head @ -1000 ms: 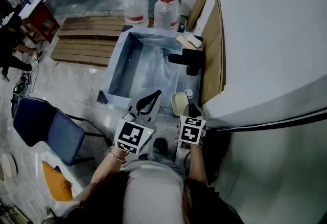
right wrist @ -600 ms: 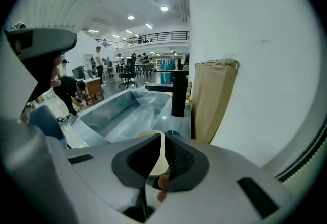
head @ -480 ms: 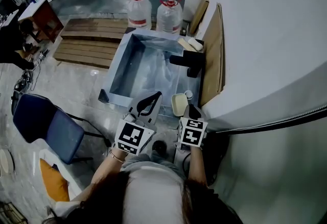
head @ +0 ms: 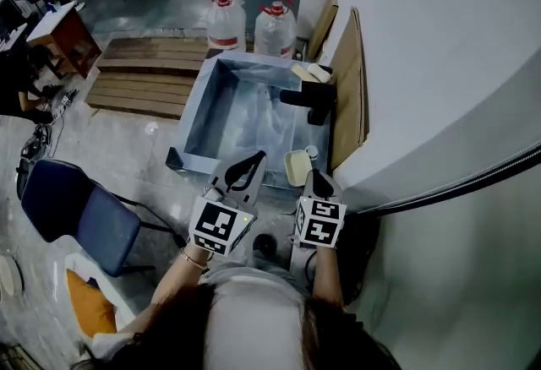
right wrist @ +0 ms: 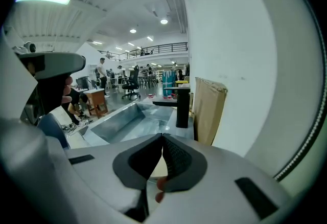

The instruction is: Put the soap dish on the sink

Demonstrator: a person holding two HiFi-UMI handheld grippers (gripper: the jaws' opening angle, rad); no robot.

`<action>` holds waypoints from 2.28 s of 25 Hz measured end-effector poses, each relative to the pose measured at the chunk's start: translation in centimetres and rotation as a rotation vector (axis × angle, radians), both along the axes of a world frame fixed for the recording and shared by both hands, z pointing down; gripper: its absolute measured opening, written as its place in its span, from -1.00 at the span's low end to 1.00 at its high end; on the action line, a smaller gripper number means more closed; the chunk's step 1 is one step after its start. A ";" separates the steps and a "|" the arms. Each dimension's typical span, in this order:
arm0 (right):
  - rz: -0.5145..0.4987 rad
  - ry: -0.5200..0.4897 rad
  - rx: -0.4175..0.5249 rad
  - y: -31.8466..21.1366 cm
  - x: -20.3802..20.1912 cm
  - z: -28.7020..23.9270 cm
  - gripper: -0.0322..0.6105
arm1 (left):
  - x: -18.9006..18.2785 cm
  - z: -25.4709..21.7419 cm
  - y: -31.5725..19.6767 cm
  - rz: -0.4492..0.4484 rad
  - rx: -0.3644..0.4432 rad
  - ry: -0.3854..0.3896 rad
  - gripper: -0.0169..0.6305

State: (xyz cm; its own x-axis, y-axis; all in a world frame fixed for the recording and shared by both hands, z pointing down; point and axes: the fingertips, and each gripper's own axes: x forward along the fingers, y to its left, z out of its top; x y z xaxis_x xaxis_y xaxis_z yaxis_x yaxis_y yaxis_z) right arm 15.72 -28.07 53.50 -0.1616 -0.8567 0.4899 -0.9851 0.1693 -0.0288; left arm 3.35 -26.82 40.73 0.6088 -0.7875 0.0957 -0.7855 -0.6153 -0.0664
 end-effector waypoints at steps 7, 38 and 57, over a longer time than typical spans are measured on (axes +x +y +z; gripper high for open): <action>0.008 0.011 0.064 2.3 -1.3 -3.1 -0.82 | -1.2 -1.5 2.4 0.030 0.026 0.009 -0.94; -0.005 0.042 0.327 14.3 -7.3 -14.6 -0.82 | -6.5 -5.0 13.3 0.081 0.107 0.037 -0.94; -0.006 0.071 0.365 20.0 -9.8 -16.3 -0.82 | -8.2 -5.9 18.2 0.092 0.126 0.069 -0.94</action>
State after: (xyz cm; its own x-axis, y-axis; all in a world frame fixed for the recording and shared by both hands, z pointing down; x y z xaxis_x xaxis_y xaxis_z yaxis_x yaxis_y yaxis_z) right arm 5.95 -8.05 37.22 -0.1437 -0.9761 0.1628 -0.9815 0.1616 0.1025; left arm -4.85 -8.65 34.82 0.6809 -0.7310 -0.0449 -0.7314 -0.6753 -0.0949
